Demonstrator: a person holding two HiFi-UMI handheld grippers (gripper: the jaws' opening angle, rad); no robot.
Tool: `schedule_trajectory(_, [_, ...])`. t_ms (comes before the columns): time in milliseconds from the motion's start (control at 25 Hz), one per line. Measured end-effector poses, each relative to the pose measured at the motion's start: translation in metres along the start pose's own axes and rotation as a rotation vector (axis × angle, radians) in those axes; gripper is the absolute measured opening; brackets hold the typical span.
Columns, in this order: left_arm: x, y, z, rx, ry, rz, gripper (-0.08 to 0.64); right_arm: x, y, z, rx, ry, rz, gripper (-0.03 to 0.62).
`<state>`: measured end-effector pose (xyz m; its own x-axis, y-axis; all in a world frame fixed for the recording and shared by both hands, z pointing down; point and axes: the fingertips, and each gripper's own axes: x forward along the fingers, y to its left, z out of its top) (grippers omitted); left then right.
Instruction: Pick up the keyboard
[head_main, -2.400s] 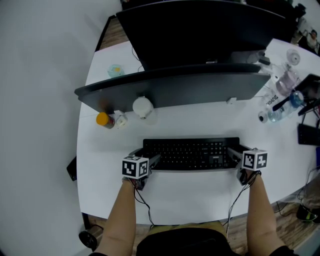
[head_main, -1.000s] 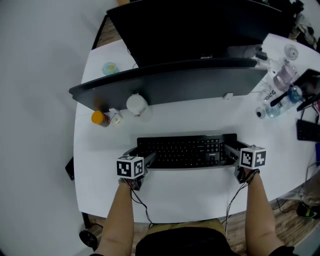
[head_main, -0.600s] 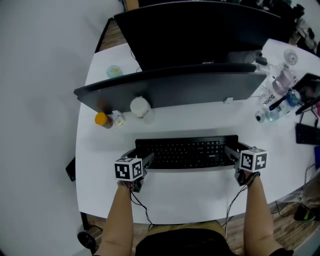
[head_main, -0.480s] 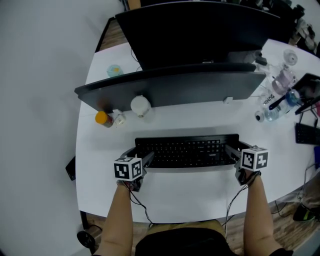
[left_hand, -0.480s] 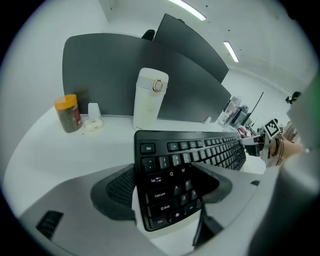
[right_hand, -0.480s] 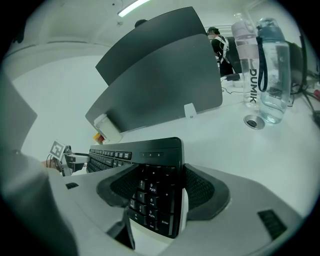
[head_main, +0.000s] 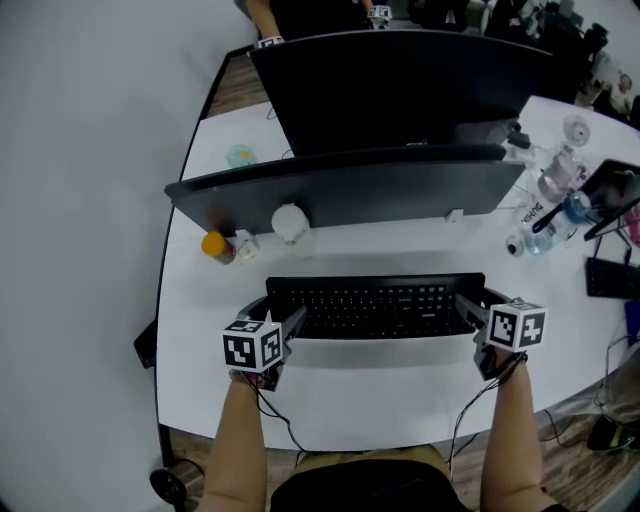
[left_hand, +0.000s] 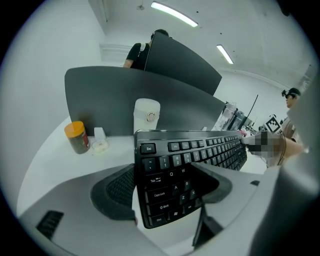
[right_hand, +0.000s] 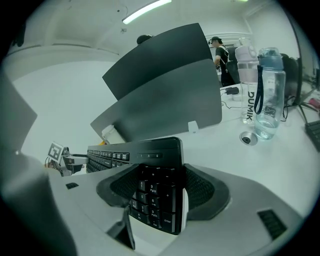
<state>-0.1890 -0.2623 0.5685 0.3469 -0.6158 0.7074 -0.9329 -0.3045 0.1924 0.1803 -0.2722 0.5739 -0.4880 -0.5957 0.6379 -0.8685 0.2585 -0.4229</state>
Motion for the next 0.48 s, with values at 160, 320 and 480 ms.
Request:
schedule_trajectory(160, [-0.021, -0.002, 0.02, 0.023, -0.04, 0.015, 0.345, -0.015, 0.014, 0.016, -0.011, -0.033, 0.011, 0.282])
schedule_trajectory(320, [-0.039, -0.005, 0.037, 0.022, -0.067, 0.023, 0.345, -0.031, 0.026, 0.034, -0.045, -0.078, 0.011, 0.282])
schedule_trajectory(480, [-0.059, -0.007, 0.057, 0.049, -0.126, 0.039, 0.345, -0.045, 0.039, 0.051, -0.069, -0.119, 0.026, 0.281])
